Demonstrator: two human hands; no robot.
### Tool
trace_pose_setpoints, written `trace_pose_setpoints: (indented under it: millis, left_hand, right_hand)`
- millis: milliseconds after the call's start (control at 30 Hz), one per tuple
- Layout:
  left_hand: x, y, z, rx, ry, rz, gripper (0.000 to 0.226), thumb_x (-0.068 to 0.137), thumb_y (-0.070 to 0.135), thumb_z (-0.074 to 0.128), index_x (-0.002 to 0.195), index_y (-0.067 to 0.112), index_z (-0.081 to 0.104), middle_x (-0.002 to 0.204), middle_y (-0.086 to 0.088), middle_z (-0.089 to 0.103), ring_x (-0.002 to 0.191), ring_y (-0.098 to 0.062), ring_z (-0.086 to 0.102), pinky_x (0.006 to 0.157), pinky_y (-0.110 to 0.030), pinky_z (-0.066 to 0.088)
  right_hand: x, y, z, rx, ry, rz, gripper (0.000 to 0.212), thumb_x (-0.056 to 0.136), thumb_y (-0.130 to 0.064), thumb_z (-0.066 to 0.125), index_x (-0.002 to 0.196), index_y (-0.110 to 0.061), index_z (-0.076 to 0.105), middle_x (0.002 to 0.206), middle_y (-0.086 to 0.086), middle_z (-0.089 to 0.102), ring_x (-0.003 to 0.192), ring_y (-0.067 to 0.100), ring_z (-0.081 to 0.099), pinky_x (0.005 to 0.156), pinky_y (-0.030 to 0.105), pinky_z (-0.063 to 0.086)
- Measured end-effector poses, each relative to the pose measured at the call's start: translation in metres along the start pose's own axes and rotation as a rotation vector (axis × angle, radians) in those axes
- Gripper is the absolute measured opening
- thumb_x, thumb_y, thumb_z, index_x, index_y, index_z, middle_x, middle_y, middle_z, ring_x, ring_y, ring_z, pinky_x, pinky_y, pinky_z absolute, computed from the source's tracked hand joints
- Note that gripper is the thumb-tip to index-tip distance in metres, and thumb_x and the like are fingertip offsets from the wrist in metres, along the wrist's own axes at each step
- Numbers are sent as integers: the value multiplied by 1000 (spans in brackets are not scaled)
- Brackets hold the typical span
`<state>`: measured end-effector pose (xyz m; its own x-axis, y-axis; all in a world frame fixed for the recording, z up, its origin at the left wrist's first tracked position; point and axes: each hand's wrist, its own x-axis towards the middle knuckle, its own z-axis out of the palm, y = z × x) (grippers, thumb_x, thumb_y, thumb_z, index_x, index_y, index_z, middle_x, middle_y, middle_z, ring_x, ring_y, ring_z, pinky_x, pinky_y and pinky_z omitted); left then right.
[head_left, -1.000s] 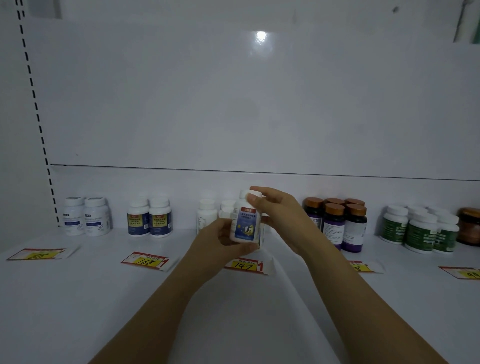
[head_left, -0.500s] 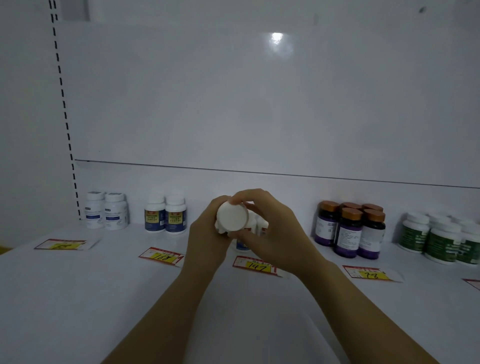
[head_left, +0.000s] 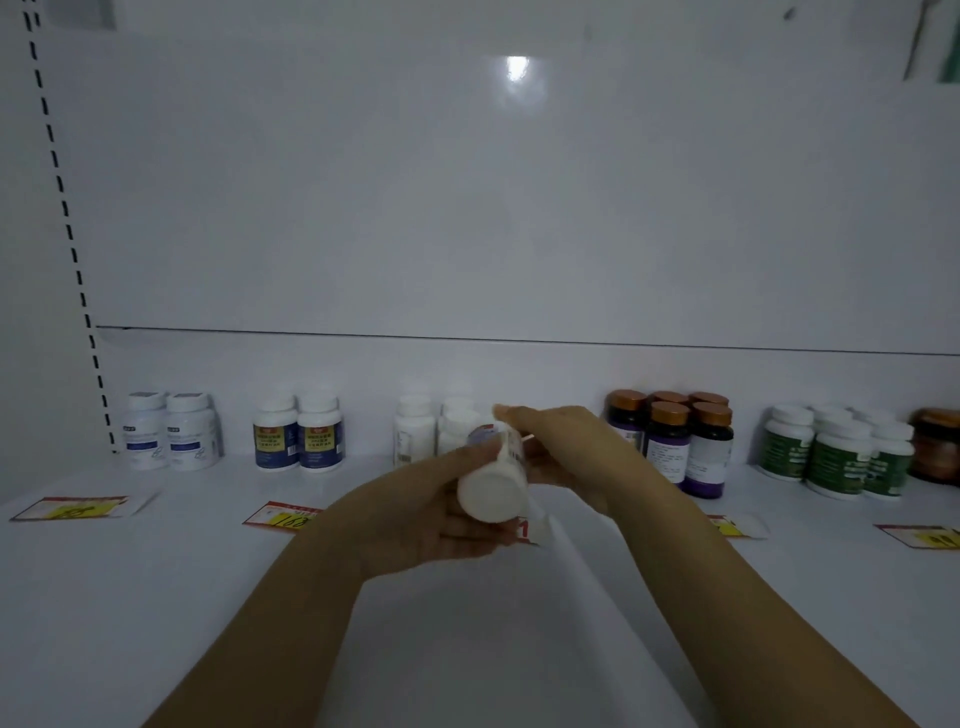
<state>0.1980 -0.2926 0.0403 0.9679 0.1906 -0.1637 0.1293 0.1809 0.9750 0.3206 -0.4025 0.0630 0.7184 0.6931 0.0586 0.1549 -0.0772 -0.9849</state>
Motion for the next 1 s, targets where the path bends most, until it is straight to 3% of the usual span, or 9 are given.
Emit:
trace_pose_setpoints:
  millis: [100,300,433,567,633,800,900,967,1000]
  left_hand:
    - [-1,1,-2,-27,-33,-77,64,66,56,60,108,7,63,81,-15,70,70,-23,68,69,-30,54]
    - [0,0,-6,-28,-46,-55,66,66,55,62,110,6,63,84,-16,70,73,-25,69,67,-30,55]
    - [7,-5,-6,24,14,74,50,69,33,70,113,11,60,104,-13,72,93,-27,69,85,-34,55]
    - [19,-11,-10,403,267,313,42,73,15,78,112,18,63,100,6,71,92,-10,68,77,-20,53]
    - [22,-15,-12,571,376,394,39,71,17,80,104,26,60,93,17,67,86,0,65,68,-10,49]
    - [28,-25,-13,775,414,422,43,71,29,79,107,27,57,105,12,65,95,-5,63,83,-17,50]
    - [30,-30,-14,804,408,402,37,73,37,77,100,38,51,92,24,59,79,14,55,65,1,43]
    - [28,-38,-13,835,402,338,44,68,58,73,104,42,52,97,26,59,87,16,55,75,-1,44]
    - [28,-43,-14,909,400,299,64,62,74,66,114,41,51,110,23,58,101,9,55,88,-11,46]
  right_hand:
    - [-2,0,0,74,-25,99,38,86,-26,67,107,5,65,79,14,67,58,17,67,54,25,57]
    - [1,2,-1,65,-32,128,39,85,-27,69,107,4,65,78,15,69,59,18,69,57,26,58]
    - [4,-1,-3,-46,-26,-33,36,87,-32,65,107,-2,67,95,12,73,82,21,71,80,33,58]
    - [-2,-6,-6,-209,-55,-292,29,88,-30,63,116,-21,66,111,-3,69,101,12,66,91,29,53]
    - [-4,-6,-4,-314,-56,-330,31,88,-32,64,118,-27,64,116,-6,65,103,9,63,91,28,53]
    - [-4,-3,2,-586,35,-390,34,85,-37,66,116,-28,60,107,-9,61,86,1,59,67,12,48]
    - [-6,-15,-3,-656,93,-429,35,86,-39,64,119,-26,61,108,-6,61,89,4,59,67,11,45]
    - [-4,-33,-10,-633,163,-461,36,87,-39,63,119,-24,61,107,-5,62,93,8,61,76,19,48]
    - [-1,-43,-14,-620,209,-487,35,87,-38,63,119,-22,62,107,-4,62,94,10,61,79,22,48]
